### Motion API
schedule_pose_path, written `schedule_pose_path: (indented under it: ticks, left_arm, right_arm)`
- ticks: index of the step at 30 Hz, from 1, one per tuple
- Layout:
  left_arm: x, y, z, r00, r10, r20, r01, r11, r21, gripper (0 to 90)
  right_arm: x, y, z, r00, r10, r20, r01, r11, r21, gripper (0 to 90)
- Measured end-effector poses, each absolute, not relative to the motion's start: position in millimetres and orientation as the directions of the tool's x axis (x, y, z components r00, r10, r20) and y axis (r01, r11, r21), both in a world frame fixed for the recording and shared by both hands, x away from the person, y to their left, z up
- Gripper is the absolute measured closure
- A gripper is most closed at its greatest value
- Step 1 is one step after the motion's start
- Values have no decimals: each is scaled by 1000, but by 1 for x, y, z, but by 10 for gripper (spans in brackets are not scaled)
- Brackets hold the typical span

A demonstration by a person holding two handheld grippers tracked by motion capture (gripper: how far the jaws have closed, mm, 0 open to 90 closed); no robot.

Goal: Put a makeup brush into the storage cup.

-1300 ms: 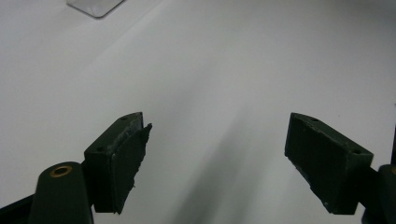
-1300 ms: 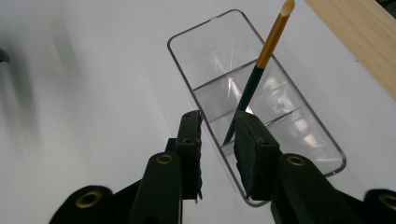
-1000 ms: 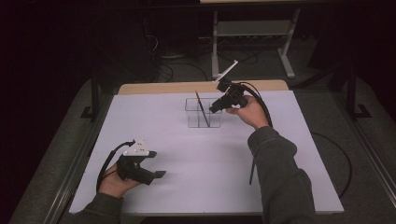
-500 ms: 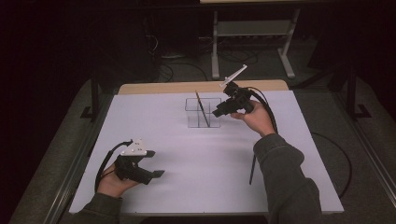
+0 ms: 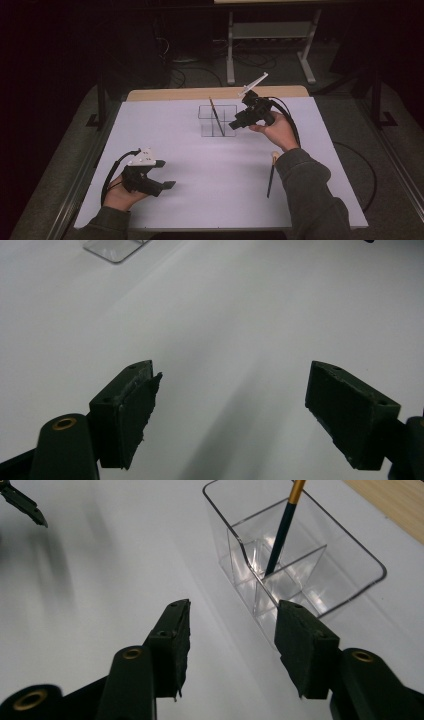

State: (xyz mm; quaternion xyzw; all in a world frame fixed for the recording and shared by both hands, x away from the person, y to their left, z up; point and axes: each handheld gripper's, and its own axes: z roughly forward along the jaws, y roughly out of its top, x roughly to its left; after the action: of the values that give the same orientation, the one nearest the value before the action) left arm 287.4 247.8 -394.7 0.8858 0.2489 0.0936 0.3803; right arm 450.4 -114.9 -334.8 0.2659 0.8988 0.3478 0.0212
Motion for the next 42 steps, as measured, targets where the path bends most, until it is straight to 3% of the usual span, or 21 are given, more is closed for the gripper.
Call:
schedule_pose_path:
  ticks: [10, 42]
  left_arm:
    - [287, 247, -394, 863, 505, -11, 359, -598, 717, 195]
    - [285, 243, -395, 856, 517, -15, 368, -588, 720, 196]
  right_arm:
    - [434, -141, -329, -821, 547, 165, 509, 570, 645, 396]
    - [395, -198, -343, -762, 624, 171, 563, 508, 652, 365]
